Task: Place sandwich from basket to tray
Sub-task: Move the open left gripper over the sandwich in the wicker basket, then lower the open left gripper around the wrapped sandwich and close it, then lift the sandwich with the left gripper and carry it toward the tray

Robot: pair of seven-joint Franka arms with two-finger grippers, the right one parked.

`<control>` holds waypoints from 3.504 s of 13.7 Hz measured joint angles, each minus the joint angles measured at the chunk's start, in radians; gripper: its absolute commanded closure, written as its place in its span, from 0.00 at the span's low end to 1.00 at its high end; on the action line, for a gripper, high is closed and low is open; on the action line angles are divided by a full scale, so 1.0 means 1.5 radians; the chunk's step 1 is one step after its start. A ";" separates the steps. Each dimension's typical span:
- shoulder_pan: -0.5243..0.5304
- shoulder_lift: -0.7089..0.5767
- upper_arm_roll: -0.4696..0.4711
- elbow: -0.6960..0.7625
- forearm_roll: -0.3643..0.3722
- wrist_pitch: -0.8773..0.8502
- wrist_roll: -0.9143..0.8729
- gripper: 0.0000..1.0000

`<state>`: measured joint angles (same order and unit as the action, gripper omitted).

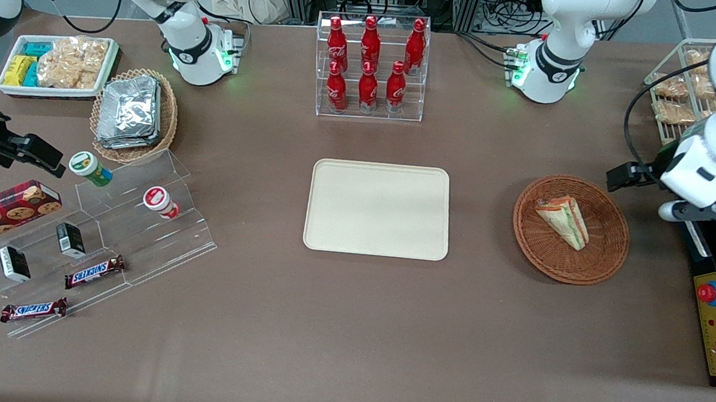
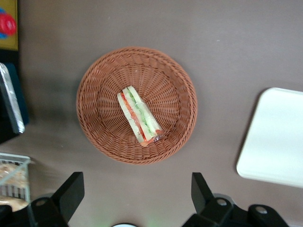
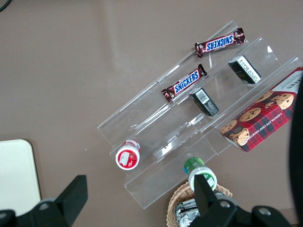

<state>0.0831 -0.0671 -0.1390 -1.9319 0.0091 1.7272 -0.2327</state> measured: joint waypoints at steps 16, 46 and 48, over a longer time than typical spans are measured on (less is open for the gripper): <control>0.051 -0.055 0.010 -0.420 -0.005 0.436 -0.138 0.00; -0.038 0.023 -0.044 -0.373 -0.005 0.445 -0.145 1.00; -0.043 -0.002 -0.064 -0.330 -0.005 0.357 -0.118 1.00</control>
<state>0.0192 -0.0706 -0.2350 -2.4275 0.0021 2.2627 -0.4095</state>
